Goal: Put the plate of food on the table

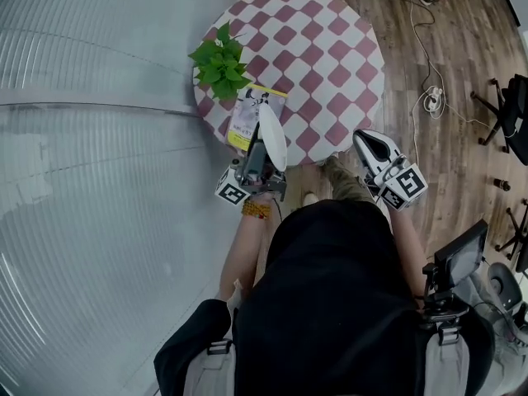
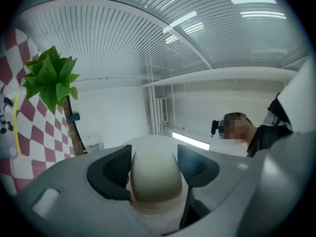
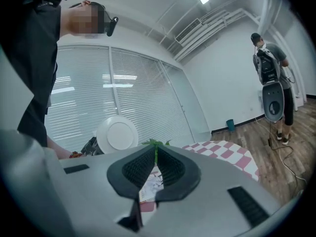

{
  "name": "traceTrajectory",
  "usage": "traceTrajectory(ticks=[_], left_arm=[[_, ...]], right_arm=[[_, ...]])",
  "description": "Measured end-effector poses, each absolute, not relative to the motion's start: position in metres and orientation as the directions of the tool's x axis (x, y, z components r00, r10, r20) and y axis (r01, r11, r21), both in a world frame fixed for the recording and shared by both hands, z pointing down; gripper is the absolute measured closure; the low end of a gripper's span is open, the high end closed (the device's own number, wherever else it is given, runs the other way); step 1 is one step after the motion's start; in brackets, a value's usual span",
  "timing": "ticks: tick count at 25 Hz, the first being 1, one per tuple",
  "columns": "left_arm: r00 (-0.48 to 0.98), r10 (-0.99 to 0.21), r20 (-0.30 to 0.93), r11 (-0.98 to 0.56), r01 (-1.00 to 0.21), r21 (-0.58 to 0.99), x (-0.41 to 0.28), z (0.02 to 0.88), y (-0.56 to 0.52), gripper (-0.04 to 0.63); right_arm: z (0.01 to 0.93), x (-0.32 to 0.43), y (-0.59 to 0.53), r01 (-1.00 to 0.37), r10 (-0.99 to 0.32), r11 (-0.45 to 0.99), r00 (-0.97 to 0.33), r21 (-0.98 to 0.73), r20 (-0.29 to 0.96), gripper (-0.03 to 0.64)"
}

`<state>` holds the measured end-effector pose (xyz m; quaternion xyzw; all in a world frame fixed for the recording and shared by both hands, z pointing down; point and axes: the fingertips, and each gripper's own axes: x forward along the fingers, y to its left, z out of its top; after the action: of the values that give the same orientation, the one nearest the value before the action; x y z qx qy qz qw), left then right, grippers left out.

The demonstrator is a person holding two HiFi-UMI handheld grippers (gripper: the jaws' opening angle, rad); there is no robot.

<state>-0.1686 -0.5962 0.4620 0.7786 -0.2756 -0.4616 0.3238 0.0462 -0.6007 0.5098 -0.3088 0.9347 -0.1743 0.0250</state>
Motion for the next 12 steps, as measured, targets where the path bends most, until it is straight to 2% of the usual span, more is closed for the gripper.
traceTrajectory(ticks=[5, 12], left_arm=[[0.445, -0.81, -0.382, -0.543, -0.32, 0.777, -0.166, 0.471, -0.66, 0.305], [0.509, -0.829, -0.232, -0.516, -0.537, 0.667, -0.149, 0.48, -0.736, 0.306]], right_arm=[[0.518, 0.07, -0.63, -0.604, -0.627, 0.709, -0.776, -0.365, 0.067, 0.604], [0.524, 0.101, -0.664, -0.638, -0.667, 0.674, -0.742, -0.372, 0.066, 0.604]])
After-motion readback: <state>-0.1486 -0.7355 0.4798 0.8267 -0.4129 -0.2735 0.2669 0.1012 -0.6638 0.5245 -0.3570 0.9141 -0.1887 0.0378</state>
